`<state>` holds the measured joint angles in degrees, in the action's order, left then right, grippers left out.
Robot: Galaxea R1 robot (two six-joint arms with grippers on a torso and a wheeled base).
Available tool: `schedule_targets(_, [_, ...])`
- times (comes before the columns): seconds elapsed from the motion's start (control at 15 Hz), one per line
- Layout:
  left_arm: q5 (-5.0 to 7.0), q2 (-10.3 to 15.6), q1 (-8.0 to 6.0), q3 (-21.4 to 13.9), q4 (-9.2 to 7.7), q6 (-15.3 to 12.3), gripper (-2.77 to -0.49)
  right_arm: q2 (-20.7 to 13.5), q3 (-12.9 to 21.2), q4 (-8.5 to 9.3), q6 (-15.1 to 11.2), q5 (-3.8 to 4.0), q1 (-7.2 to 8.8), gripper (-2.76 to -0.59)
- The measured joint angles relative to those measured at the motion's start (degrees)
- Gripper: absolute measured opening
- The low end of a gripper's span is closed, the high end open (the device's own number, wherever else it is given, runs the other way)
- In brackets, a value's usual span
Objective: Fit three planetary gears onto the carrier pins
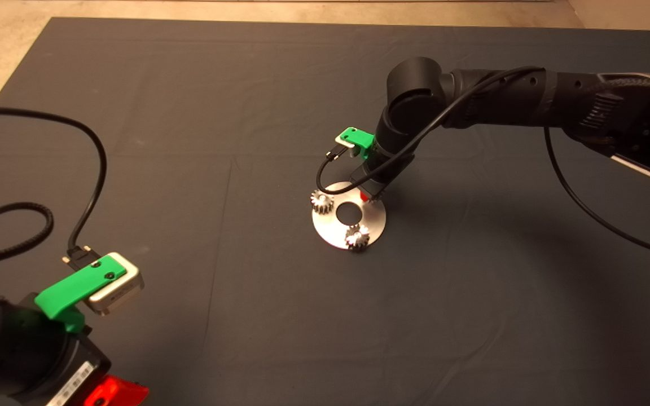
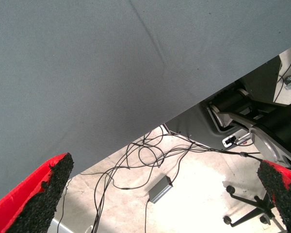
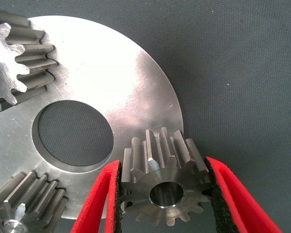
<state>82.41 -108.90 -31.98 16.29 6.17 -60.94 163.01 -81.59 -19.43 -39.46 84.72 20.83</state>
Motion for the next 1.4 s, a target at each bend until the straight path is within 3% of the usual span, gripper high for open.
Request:
schedule_targets(0.67, [-0.01, 0.00, 0.00, 0.00, 0.00, 0.00, -0.49, 0.00, 0.00, 0.01, 0.00, 0.20, -0.02, -2.25])
schedule_targets(1.13, [-0.02, 0.00, 0.00, 0.00, 0.00, 0.00, -0.49, 0.02, 0.06, 0.09, 0.00, 2.34, -0.05, -2.02])
schedule_targets(1.4, [-0.63, 0.00, 0.00, 0.00, 0.00, 0.15, -0.49, 0.02, 0.06, 0.12, 0.22, 2.65, -0.05, -1.88])
